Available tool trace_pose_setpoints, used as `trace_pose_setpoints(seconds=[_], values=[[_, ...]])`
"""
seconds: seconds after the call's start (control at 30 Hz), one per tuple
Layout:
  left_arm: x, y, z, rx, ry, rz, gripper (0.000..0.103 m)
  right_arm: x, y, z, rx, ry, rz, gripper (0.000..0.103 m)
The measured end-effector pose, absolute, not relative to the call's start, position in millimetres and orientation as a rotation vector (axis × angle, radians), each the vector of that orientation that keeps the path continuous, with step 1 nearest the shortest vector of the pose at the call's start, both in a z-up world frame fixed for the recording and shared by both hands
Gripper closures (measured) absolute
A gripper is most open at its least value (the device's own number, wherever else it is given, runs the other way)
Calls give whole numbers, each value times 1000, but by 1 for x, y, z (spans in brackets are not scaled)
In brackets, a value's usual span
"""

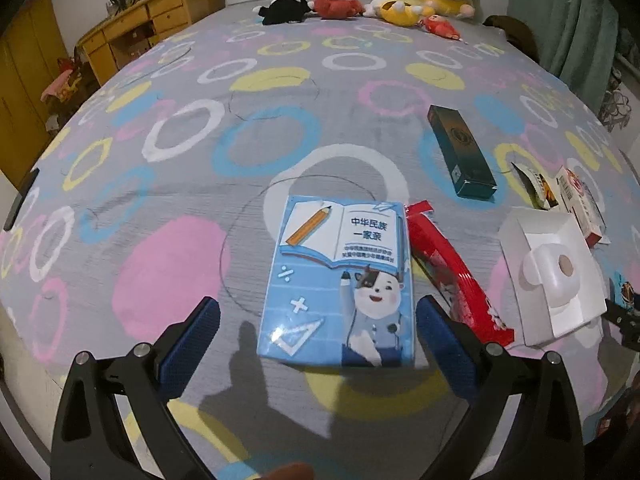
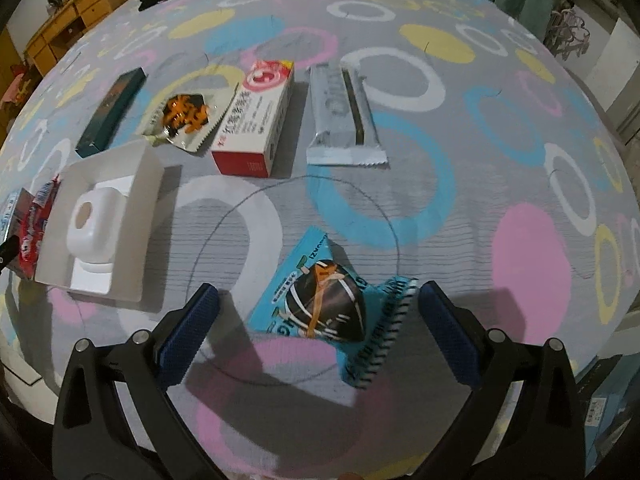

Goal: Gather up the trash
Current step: 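Grasp the blue printed box with the left tool while the right tool grasps the blue-black snack packet, then lift both held items and carry them toward the white plastic bag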

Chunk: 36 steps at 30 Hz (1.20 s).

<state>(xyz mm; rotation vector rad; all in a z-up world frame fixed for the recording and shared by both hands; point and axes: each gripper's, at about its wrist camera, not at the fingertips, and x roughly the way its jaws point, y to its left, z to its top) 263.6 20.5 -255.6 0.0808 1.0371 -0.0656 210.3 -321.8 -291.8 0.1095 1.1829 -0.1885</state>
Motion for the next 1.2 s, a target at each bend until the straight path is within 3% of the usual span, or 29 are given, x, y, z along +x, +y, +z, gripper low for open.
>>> trace_pose_setpoints(seconds=[0.27,0.33,0.4,0.57,0.63,0.8,0.9,1.2], values=[[271,23,-271,81,1084,-45,8,216,-325,-300,111,1197,-175,5],[271,23,-272,76,1088,-49,13,216,-327,-302,111,1190,-163,5],[271,22,-272,70,1096,-57,27,215,-327,-302,108,1178,-164,5],[268,18,-269,86,1073,-71,39,210,-323,-302,102,1166,-166,7],[267,22,-268,69,1068,-66,39,209,-320,-300,97,1160,-165,15],[264,34,-262,21,1056,-45,40,206,-306,-290,70,1139,-137,75],[261,35,-257,27,1037,-46,40,207,-303,-289,59,1137,-145,80],[250,44,-240,1,999,-54,40,200,-299,-274,48,1111,-131,81]])
